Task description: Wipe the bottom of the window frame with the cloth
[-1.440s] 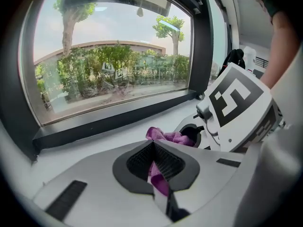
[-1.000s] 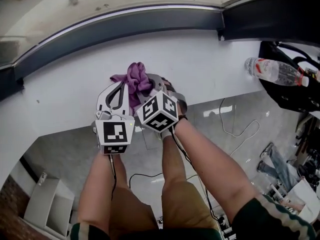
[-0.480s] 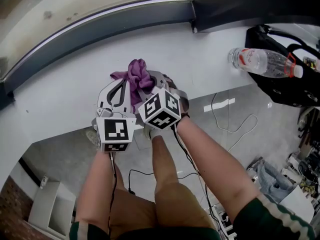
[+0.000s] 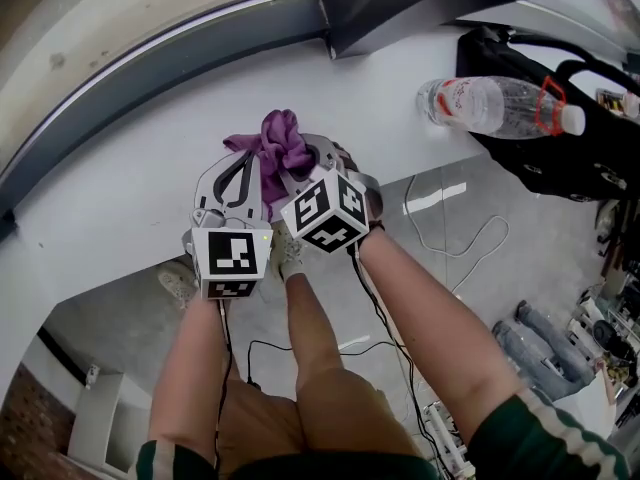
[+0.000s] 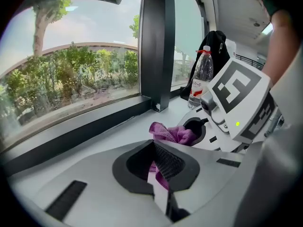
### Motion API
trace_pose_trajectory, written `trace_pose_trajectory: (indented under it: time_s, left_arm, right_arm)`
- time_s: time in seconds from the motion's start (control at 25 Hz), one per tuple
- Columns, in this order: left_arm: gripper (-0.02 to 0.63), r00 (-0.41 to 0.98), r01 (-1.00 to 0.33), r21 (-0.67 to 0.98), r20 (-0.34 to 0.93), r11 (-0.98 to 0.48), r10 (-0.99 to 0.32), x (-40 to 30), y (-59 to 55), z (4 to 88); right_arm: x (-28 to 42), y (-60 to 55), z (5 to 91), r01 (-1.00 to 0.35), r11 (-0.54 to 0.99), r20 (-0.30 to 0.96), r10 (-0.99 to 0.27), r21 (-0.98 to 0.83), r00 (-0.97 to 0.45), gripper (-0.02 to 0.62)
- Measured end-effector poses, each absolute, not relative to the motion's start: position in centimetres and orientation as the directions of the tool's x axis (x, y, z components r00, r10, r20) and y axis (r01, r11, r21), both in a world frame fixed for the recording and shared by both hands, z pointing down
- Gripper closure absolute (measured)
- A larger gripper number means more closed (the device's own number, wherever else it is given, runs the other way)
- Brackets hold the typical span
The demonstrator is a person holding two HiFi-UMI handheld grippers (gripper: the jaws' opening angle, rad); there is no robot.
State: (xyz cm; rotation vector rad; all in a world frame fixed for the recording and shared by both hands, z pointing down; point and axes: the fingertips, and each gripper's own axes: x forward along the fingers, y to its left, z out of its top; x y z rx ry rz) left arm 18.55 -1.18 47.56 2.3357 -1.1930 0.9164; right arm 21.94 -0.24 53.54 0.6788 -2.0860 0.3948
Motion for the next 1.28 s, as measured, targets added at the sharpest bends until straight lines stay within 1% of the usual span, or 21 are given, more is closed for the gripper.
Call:
trace_pose_trajectory:
  time_s: [0.6,1.28]
  left_arm:
    - [0.598,0.488,-0.779,0.039,0.665,-0.626,-0.566,25.4,-2.8,46.9]
    - [0.598,0.500,-0.775,0.057,0.665,-0.630,-0.555,26.8,-2.8,47.6]
  right_arm:
    - [30.4,-1.5,53.6,-0.681,0.732,0.844,-0.363,-0.004,-0.395,0.485]
    - [30.9,-1.7,53.5,-0.700,0.714,0.831,-0.385,-0.007,-0.401,0.483]
